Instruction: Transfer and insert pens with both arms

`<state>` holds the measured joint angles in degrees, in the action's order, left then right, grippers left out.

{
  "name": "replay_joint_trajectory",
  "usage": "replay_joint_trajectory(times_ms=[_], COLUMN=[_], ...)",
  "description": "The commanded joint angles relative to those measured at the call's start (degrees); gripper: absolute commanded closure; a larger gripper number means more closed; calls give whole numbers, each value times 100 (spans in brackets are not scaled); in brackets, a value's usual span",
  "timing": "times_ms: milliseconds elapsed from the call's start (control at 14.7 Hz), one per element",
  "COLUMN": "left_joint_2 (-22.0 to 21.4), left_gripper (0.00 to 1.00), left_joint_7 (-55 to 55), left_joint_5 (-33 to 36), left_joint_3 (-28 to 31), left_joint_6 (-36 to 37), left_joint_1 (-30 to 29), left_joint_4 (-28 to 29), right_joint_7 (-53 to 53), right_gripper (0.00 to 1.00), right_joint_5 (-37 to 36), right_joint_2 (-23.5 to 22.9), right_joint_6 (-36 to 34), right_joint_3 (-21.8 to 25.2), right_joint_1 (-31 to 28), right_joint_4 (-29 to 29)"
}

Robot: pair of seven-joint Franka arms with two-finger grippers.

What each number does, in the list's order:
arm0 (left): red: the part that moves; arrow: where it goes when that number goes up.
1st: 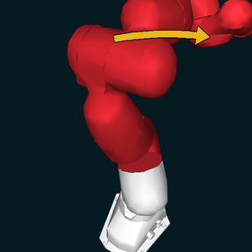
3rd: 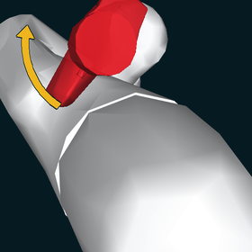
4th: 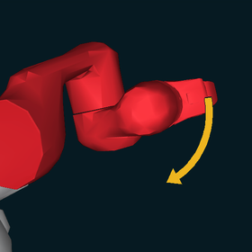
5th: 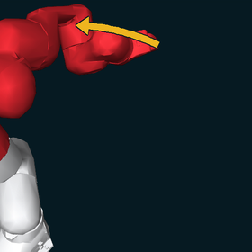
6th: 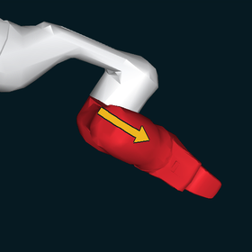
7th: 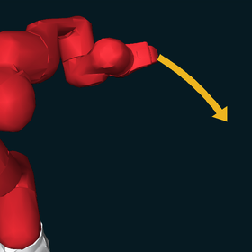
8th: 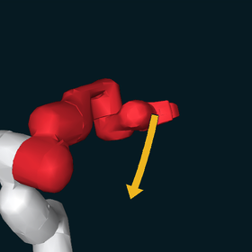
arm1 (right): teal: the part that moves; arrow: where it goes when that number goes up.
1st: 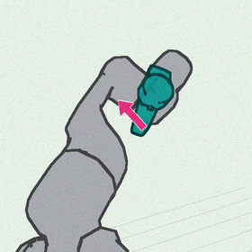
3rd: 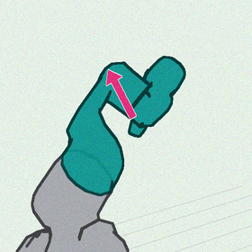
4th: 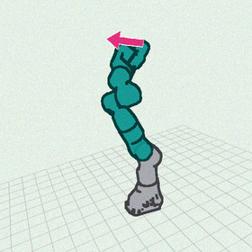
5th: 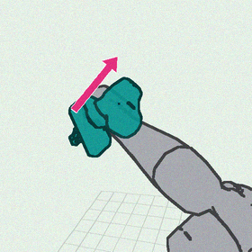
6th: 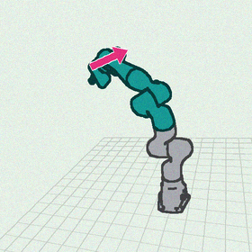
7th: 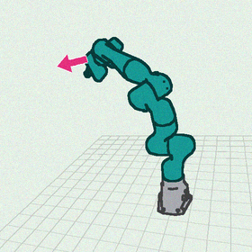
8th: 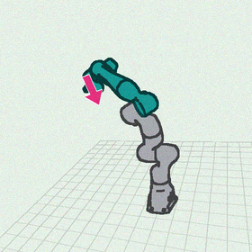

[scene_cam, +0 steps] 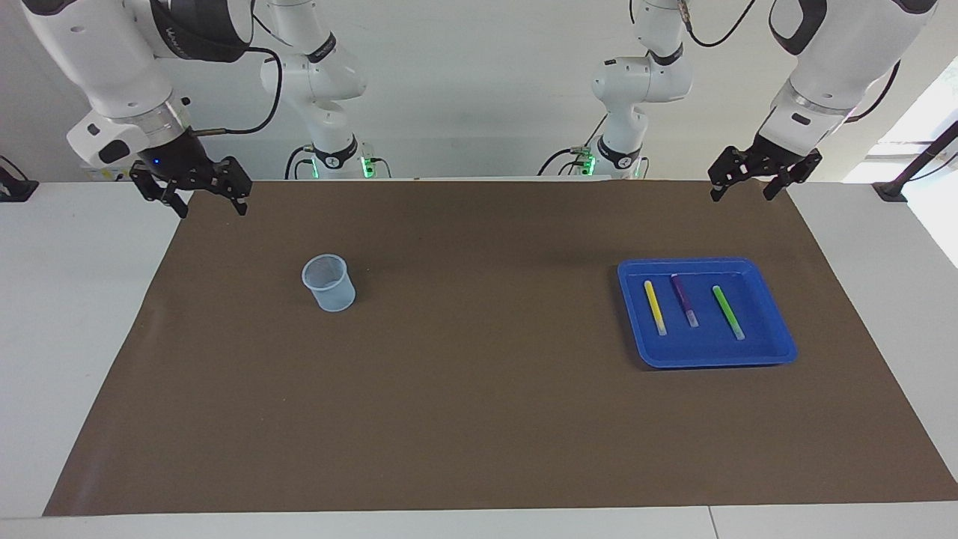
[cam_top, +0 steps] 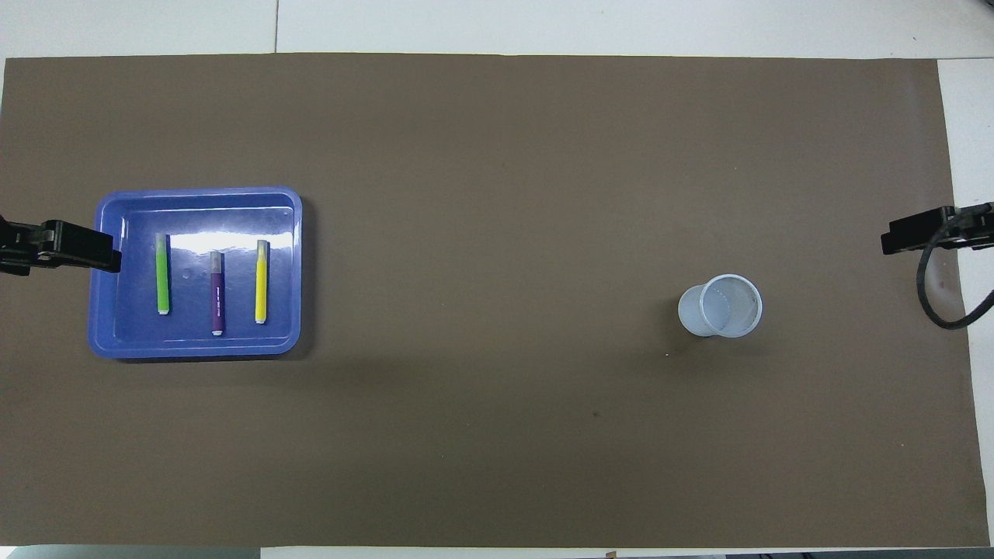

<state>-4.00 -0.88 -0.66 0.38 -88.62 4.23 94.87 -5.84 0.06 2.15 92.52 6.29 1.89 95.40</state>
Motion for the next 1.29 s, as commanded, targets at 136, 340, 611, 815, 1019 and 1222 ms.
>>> replay_joint_trajectory(times_ms=[136,340,611,815,1019,1222], left_joint_2=[-119,-119,-119,-127,-171,-224], left_gripper=[0,0,0,0,0,0], left_joint_7=[26,35,9,-18,-62,52], left_joint_5=[101,101,101,101,101,101], left_joint_3=[6,6,6,6,6,6], left_joint_6=[-129,-147,-129,-129,-208,-410], left_joint_1=[51,52,8,8,43,-1], left_joint_4=[172,172,172,181,295,549], right_joint_7=[92,83,74,65,31,-92], right_gripper=[0,0,0,0,0,0], right_joint_5=[29,29,29,38,29,108], right_joint_2=[22,22,57,75,119,180], right_joint_6=[73,73,47,-23,-50,-304], right_joint_3=[-14,-14,-23,-23,-198,-207], right_joint_1=[-4,5,14,22,14,22], right_joint_4=[22,22,40,75,145,207])
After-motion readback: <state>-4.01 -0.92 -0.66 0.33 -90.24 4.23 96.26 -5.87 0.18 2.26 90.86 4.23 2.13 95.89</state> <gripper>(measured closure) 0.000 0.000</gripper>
